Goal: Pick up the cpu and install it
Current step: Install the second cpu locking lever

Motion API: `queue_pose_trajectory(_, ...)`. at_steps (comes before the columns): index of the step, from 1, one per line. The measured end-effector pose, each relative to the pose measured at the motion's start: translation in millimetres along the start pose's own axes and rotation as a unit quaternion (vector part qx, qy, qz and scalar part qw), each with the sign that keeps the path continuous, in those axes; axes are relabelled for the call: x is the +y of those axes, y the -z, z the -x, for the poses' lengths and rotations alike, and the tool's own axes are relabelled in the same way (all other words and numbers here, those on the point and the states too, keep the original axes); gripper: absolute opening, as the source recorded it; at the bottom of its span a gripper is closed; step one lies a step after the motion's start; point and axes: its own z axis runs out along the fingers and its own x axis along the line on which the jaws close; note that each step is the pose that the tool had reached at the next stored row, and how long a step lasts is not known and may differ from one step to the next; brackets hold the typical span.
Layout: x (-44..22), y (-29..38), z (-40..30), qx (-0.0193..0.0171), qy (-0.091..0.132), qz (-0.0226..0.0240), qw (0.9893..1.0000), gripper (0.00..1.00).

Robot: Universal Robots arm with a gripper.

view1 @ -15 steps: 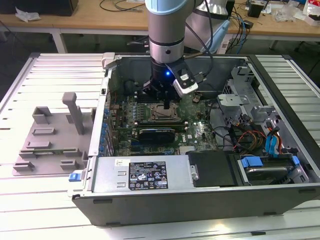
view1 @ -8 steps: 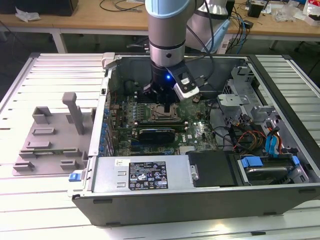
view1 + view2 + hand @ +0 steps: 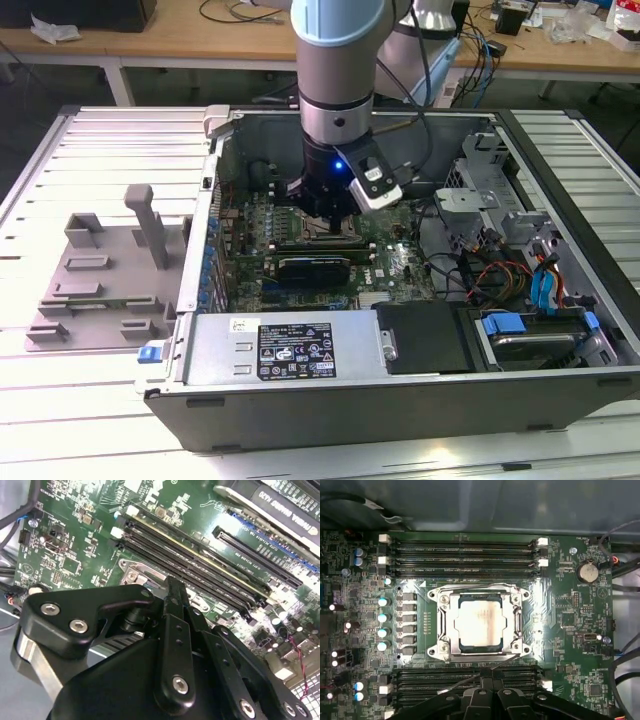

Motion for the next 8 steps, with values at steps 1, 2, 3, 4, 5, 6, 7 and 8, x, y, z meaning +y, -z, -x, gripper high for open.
queue_pose_trajectory(1, -0.1, 0.1, -3.3, 0.0, 0.0, 0.0, 1.0, 0.11)
queue_pose_trajectory(2, -0.2, 0.3, -6.5, 0.0, 0.0, 0.0, 1.0, 0.11)
queue_pose_trajectory(3, -0.1, 0.4, -8.4, 0.0, 0.0, 0.0001, 1.0, 0.11)
queue_pose_trajectory(4, -0.2, 0.4, -8.4, 0.0, 0.0, 0.0, 1.0, 0.11)
queue_pose_trajectory(5, -0.3, 0.1, -8.5, 0.0092, 0.0, -0.0001, 1.0, 0.11)
queue_pose_trajectory(6, -0.2, 0.1, -8.5, 0.0119, -0.001, -0.0002, 0.9999, 0.11)
queue_pose_trajectory(7, -0.2, -0.2, -8.5, 0.0126, 0.0, -0.0002, 0.9999, 0.11)
queue_pose_trajectory(8, -0.3, -0.7, -9.1, 0.0125, 0.0, -0.0002, 0.9999, 0.11)
